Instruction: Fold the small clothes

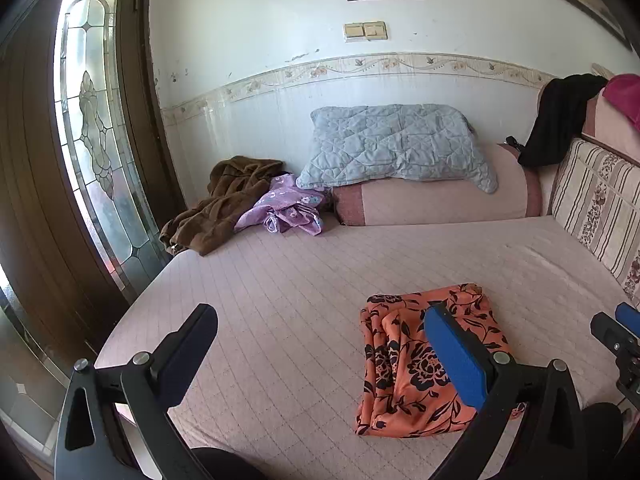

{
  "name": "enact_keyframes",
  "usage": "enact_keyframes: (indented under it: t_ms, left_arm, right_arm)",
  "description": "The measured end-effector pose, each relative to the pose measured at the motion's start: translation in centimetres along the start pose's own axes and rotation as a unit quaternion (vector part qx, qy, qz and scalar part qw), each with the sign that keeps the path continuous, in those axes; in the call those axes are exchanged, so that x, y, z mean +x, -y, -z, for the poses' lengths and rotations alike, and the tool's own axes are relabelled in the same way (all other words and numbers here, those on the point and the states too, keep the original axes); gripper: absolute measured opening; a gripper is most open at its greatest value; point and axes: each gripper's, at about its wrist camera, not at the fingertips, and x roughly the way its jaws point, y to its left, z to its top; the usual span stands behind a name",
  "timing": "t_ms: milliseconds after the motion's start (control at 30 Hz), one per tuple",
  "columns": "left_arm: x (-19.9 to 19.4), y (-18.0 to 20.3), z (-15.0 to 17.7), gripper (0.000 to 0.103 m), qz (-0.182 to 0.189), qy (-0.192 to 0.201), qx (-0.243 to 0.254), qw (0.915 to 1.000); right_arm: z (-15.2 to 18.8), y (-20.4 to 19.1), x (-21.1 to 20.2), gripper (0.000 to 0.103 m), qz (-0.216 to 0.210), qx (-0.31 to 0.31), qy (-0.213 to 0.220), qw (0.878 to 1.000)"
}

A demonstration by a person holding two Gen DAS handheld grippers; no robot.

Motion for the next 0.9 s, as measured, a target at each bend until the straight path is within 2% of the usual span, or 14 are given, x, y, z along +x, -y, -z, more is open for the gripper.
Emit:
enact_keyframes:
  t_ms: [67,167,267,333,400,433,467,500,633,733,833,900]
  left_arm:
    - [0.3,0.0,0.2,0.103,0.006,-0.007,-0.001,1.0000]
    - [1.9,0.1,1.0,0.103,0.027,-0.039,0.000,0.9989]
    - [5.2,0.4,2.8,0.103,0.032,-0.090,0.004,0.9954]
    - [7.8,0.7,4.5,0.103,0.039,-0.132,0.008,0.9905]
    - [10.7,1.0,6.3,0.103,0.044,-0.179,0.008,0.9828]
    - [12.2,1.1,7.4,0.103,0.046,-0.204,0.008,0.9778]
    - [13.2,1.3,8.1,0.103,0.047,-0.219,0.009,0.9745]
    - [14.6,1.5,9.1,0.103,0.042,-0.236,0.012,0.9707]
    - [17.3,2.6,11.3,0.103,0.034,-0.246,0.030,0.9681]
    - [19.5,2.9,12.2,0.103,0.053,-0.277,0.033,0.9590]
    - [20.1,2.1,11.5,0.103,0.081,-0.286,0.021,0.9546]
    - [20.0,2.1,11.2,0.103,0.087,-0.271,0.032,0.9582]
  right_arm:
    - [0.1,0.0,0.3,0.067,0.014,-0.002,-0.005,1.000]
    - [0.4,-0.2,1.4,0.067,0.021,-0.003,-0.032,0.999]
    - [1.4,-0.2,3.0,0.067,-0.004,0.011,-0.058,0.998]
    - [2.4,0.0,4.4,0.067,-0.048,0.025,-0.078,0.995]
    - [3.5,0.5,5.9,0.059,-0.078,0.043,-0.098,0.991]
    - [4.1,0.8,7.0,0.049,-0.089,0.054,-0.111,0.988]
    - [4.8,1.2,8.3,0.043,-0.094,0.065,-0.131,0.985]
    - [5.2,1.5,9.2,0.043,-0.091,0.073,-0.144,0.983]
    - [7.3,2.3,13.7,0.042,-0.083,0.108,-0.190,0.972]
    - [9.0,2.2,17.1,0.041,-0.078,0.109,-0.227,0.965]
    - [8.2,1.6,17.9,0.042,-0.071,0.089,-0.232,0.966]
    - [6.9,1.3,18.1,0.042,-0.076,0.076,-0.234,0.966]
